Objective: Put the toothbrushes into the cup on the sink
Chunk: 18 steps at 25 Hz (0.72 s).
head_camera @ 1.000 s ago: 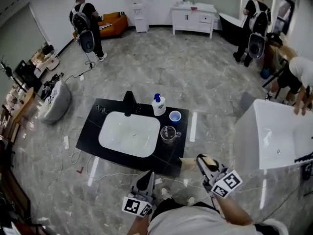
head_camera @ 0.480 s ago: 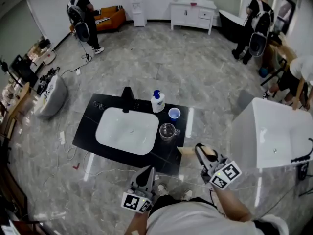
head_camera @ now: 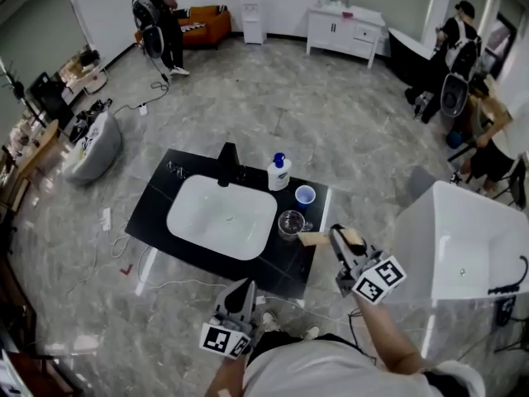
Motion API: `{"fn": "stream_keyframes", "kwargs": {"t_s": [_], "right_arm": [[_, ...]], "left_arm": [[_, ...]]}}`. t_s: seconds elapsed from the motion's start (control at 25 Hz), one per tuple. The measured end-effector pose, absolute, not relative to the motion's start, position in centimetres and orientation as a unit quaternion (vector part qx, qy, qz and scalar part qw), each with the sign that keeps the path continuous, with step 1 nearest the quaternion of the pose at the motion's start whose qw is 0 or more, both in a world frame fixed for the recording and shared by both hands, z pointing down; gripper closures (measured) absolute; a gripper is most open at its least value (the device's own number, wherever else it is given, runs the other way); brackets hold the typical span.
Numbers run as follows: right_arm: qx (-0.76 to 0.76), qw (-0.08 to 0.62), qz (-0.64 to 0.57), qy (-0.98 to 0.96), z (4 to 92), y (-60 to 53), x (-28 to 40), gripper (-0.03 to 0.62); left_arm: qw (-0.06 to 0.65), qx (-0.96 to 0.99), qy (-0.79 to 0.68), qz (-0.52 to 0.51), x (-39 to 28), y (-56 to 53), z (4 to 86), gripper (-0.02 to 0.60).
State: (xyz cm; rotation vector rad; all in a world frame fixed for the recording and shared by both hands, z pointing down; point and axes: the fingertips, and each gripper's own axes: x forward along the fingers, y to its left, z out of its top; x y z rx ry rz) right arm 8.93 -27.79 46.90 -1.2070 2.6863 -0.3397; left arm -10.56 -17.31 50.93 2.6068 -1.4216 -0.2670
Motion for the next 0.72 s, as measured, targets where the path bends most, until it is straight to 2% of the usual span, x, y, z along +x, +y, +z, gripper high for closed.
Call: {"fn": "stream_keyframes", "kwargs": {"t_s": [0.28, 0.72], "right_arm": [[-0.415, 0.095, -0.14, 0.894, 48.7, -32.3, 8.7, 0.543], [-0.446, 0.054, -0.195, 0.872, 57.0, -38.5, 7.9, 0.545]], "left_arm": [[0.09, 0.869, -0.479, -0.08, -10.9, -18.0, 51.5, 0.583], [0.093, 0.87, -0.479, -0.073, -11.0, -19.4, 50.6, 0.583]]}}
